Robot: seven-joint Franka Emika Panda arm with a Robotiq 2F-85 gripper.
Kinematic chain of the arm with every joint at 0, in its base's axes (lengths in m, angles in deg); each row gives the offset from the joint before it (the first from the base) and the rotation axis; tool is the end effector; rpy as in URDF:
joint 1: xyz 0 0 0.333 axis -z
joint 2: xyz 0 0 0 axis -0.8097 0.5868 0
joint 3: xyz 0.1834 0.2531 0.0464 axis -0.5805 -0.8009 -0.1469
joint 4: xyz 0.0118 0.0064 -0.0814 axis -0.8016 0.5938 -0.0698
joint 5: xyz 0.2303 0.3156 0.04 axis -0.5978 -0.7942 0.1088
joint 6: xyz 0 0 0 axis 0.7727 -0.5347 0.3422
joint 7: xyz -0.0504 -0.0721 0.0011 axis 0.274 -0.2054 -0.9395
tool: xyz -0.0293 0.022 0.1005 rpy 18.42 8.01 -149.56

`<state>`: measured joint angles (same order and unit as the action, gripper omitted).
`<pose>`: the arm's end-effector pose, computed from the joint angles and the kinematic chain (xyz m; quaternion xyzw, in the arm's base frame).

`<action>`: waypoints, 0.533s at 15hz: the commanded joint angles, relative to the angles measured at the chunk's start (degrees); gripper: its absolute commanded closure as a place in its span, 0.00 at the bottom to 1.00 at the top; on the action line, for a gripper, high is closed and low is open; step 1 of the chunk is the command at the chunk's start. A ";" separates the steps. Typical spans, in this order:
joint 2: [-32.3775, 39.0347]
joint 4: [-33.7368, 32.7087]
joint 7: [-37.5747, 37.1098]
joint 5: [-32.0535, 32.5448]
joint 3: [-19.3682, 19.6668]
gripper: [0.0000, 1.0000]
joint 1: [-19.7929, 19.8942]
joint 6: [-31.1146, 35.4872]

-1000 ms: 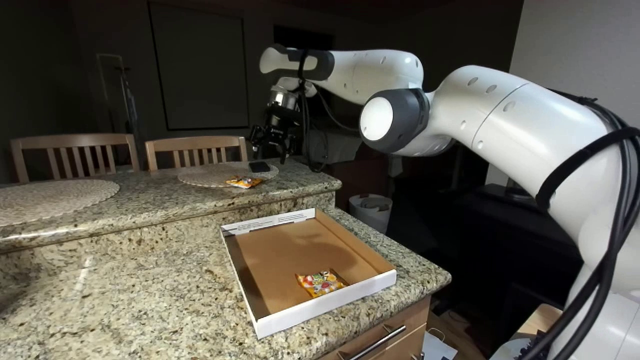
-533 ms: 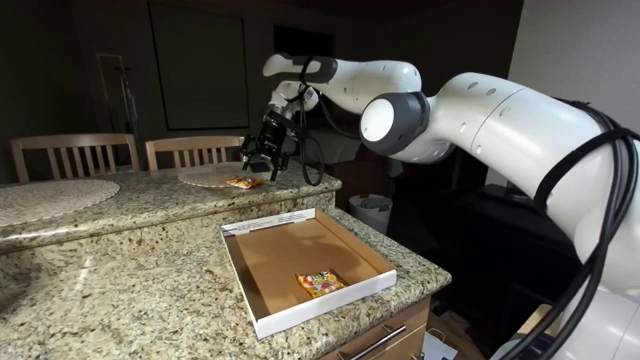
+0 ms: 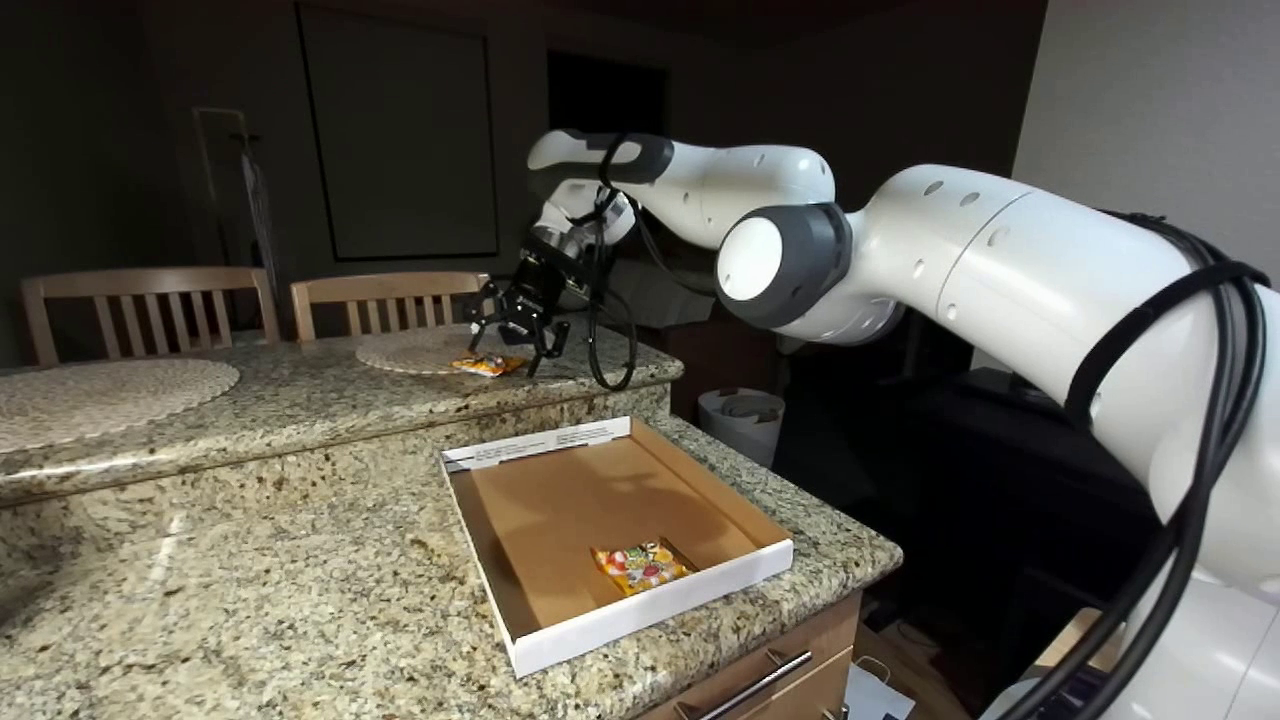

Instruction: Place two sachets from the counter on the box

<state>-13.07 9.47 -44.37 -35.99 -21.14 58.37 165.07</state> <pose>0.7745 0.0680 0.3443 -0.9413 0.1101 0.1433 0.2852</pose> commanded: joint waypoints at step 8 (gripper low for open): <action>2.86 -1.15 -0.99 -0.68 -0.10 0.00 -1.30 13.87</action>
<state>-11.29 9.47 -44.39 -35.97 -20.99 57.56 173.00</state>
